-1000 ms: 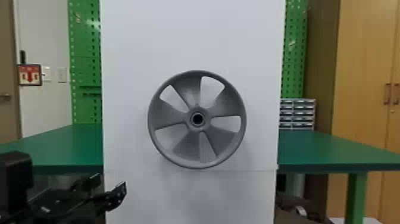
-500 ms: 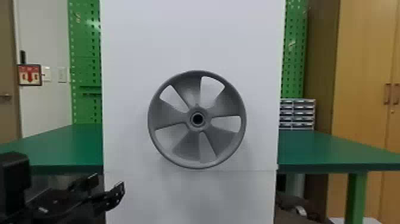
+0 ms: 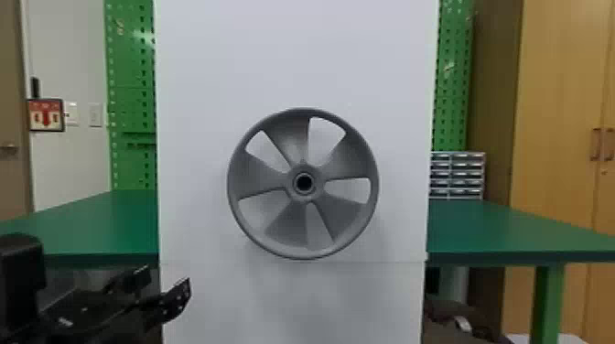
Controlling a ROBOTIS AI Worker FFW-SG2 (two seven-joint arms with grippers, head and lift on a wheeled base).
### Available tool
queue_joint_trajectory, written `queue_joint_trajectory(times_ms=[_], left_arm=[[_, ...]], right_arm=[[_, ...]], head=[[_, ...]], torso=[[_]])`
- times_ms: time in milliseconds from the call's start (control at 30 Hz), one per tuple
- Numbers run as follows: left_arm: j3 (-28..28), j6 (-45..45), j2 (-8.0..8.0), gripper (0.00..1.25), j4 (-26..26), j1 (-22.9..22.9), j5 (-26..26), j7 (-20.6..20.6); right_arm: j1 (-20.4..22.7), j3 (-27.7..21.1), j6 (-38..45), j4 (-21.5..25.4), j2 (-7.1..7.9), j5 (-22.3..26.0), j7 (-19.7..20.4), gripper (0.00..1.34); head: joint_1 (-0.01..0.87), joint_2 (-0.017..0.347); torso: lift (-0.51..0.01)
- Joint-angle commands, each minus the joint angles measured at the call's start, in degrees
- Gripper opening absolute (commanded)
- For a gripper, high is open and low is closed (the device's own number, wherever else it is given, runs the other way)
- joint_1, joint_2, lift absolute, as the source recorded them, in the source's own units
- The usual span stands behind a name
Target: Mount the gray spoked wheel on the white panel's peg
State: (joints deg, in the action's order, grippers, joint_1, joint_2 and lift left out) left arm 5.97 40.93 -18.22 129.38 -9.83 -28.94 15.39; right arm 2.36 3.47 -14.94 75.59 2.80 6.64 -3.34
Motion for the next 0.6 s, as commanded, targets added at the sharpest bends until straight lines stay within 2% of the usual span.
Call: queue_joint_trajectory(times_ms=[0,567], left_arm=[[-0.1,-0.1,0.2,0.77,0.0,0.0,0.2,0.0],[-0.1,0.0,0.29,0.77,0.0,0.1,0.5,0.1]], right_arm=[[0.0,0.1,0.0,0.0,0.18,0.1,0.0,1.34],[0.1,0.2,0.1,-0.3,0.18,0.3,0.0,1.34]], head=[[0.1,-0.008],[0.1,-0.008]], torso=[[-0.48],[-0.48]])
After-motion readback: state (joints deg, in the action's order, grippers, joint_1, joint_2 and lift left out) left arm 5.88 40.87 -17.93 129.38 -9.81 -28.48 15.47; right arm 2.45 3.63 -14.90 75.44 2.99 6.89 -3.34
